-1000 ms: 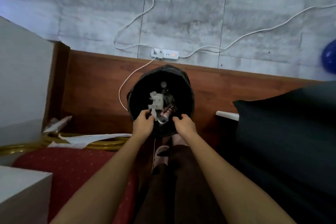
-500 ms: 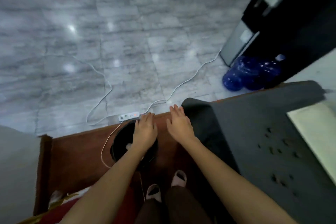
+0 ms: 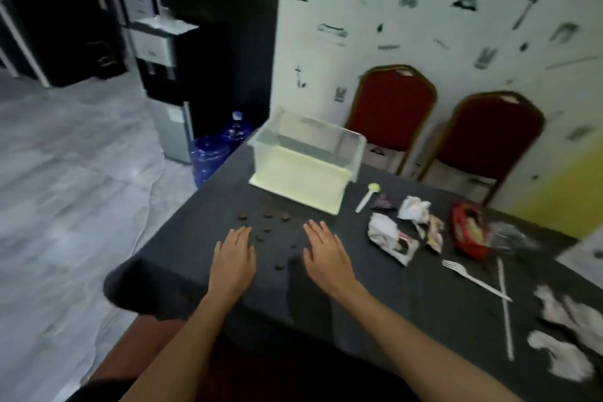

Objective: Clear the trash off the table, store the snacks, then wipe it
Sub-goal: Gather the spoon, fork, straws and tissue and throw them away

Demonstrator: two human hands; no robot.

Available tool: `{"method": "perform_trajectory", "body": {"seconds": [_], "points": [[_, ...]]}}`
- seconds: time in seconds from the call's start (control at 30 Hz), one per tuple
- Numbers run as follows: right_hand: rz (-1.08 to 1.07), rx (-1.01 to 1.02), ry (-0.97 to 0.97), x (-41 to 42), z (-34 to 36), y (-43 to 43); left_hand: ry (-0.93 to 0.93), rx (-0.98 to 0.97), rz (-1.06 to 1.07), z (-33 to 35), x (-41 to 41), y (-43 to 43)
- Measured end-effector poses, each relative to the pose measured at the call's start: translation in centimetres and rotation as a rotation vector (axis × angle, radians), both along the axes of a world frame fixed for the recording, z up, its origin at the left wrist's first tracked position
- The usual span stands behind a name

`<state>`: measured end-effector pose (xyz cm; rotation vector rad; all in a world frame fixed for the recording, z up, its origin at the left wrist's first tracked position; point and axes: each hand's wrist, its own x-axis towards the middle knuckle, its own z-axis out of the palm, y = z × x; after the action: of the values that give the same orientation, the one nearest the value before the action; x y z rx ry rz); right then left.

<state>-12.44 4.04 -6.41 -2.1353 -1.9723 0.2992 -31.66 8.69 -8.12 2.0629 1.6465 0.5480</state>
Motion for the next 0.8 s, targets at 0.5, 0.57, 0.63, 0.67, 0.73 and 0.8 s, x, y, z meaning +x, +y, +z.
{"method": "perform_trajectory", "body": {"seconds": [0.5,0.57,0.63,0.67,0.73,0.8], "points": [[-0.769,-0.067,0.018,26.7,-1.3,-17.5,0.044,0.017,-0.405,0.4,26.8,-7.6],[-0.841,-0.086,0.013,29.2,-1.5,-18.6,0.066,0.045,-0.394,0.2,28.7,-8.5],[-0.882,-0.105,0.028,31.3,-2.0,-19.0,0.100,0.054,-0.362,0.0,29.8,-9.4],[-0.903,-0.115,0.053,32.0,-2.1,-19.0,0.114,0.050,-0.342,0.0,30.0,-9.7],[-0.938,-0.130,0.129,32.9,-2.4,-18.8,0.144,0.053,-0.304,0.0,30.1,-9.8],[-0.965,-0.155,0.198,33.4,-2.7,-18.4,0.163,0.063,-0.271,0.1,30.1,-9.0]]}}
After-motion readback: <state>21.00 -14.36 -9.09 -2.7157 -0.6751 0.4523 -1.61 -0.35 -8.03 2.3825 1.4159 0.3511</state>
